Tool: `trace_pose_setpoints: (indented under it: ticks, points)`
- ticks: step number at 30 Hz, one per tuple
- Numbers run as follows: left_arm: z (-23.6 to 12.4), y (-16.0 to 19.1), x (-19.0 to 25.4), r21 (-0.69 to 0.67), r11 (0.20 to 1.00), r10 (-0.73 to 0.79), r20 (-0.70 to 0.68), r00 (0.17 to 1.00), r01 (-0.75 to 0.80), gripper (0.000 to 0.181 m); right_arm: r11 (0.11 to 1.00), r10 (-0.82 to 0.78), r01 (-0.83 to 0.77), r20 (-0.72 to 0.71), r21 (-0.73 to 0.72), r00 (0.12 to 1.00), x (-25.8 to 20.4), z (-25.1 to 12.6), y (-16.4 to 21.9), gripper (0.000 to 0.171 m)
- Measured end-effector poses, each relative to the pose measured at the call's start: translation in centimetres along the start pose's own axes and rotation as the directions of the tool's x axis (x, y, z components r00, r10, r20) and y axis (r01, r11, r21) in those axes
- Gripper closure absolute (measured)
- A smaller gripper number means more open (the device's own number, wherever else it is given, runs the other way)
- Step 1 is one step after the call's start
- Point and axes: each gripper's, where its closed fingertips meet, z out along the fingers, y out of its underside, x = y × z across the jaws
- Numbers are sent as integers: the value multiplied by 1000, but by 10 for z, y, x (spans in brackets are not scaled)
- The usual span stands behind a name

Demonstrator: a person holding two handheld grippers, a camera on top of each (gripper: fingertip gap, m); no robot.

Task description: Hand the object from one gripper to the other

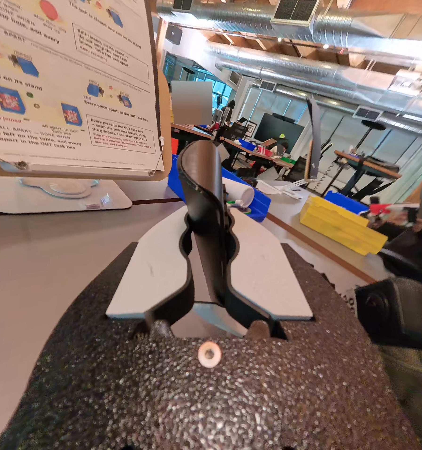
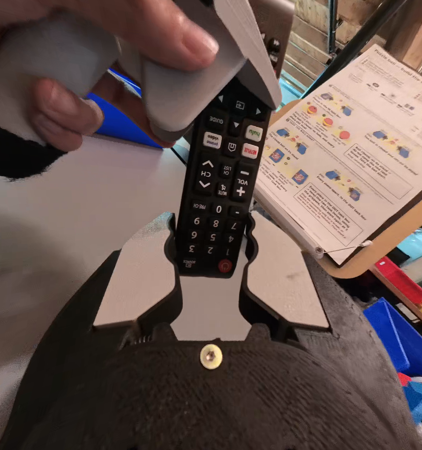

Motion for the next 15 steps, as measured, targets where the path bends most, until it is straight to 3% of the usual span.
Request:
trace_pose_setpoints:
  ticks: [4, 8, 10, 12, 15]
  points:
    - [2, 1, 4, 8, 999, 37, 4, 999, -37, 155, 993, 118, -117, 99, -15, 988, 1, -1, 3, 120]
    - [1, 0, 20, -11, 994, 108, -168, 980, -112, 148, 963, 267, -270, 230, -18, 936, -6, -3, 1, 120]
    - [-3, -7, 29, 34, 987, 161, -262, 952, -157, 132, 905, 384, -424, 384, 22, 840, -15, -10, -15, 120]
    - [-10, -10, 37, 58, 980, 200, -354, 913, -192, 112, 815, 440, -578, 606, 39, 663, -27, -26, -36, 120]
    - [-32, -2, 55, -1, 981, 158, -580, 799, -195, 113, 714, 433, -701, 789, -5, 436, -32, -50, -54, 120]
